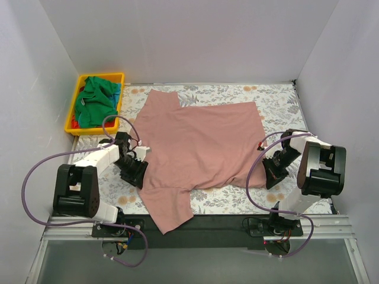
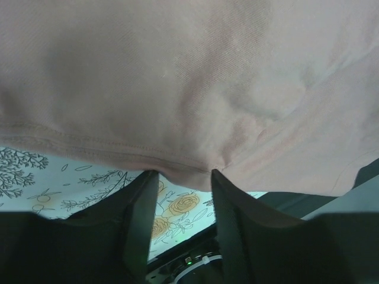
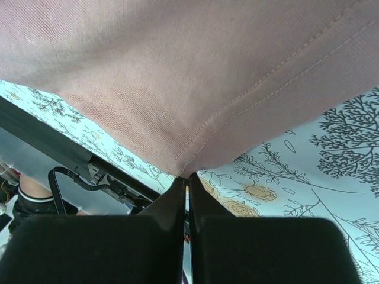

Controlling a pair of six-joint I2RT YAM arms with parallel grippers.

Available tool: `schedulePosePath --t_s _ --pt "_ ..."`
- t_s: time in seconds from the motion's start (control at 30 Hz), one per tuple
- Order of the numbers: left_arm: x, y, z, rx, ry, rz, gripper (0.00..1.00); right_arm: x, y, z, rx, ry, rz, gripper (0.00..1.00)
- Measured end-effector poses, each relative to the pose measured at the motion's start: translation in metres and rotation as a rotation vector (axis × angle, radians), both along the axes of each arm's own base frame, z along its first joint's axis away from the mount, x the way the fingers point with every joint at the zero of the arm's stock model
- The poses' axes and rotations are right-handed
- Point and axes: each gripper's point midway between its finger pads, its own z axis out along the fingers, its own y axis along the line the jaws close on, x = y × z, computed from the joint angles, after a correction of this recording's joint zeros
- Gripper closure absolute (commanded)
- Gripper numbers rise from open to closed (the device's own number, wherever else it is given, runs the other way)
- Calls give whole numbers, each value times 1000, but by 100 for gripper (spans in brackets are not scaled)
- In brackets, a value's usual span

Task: Fold and stack the t-shirts
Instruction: Flatten the tshirt out

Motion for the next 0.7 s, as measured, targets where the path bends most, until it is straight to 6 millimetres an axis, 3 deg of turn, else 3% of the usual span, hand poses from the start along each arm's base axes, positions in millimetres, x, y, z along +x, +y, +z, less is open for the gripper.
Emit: schedulePosePath --t_s 0.1,0.13,0.2,0.7 --pt "-3 0 -5 33 23 -7 74 0 -1 0 -3 -4 2 99" --pt "-3 1 -7 45 29 -6 87 0 -1 0 -5 -4 2 99" --pt "-3 4 -9 72 37 7 100 0 -3 0 -15 -5 6 99" --pt "-4 35 -9 239 33 3 100 19 -42 15 -207 -129 120 99"
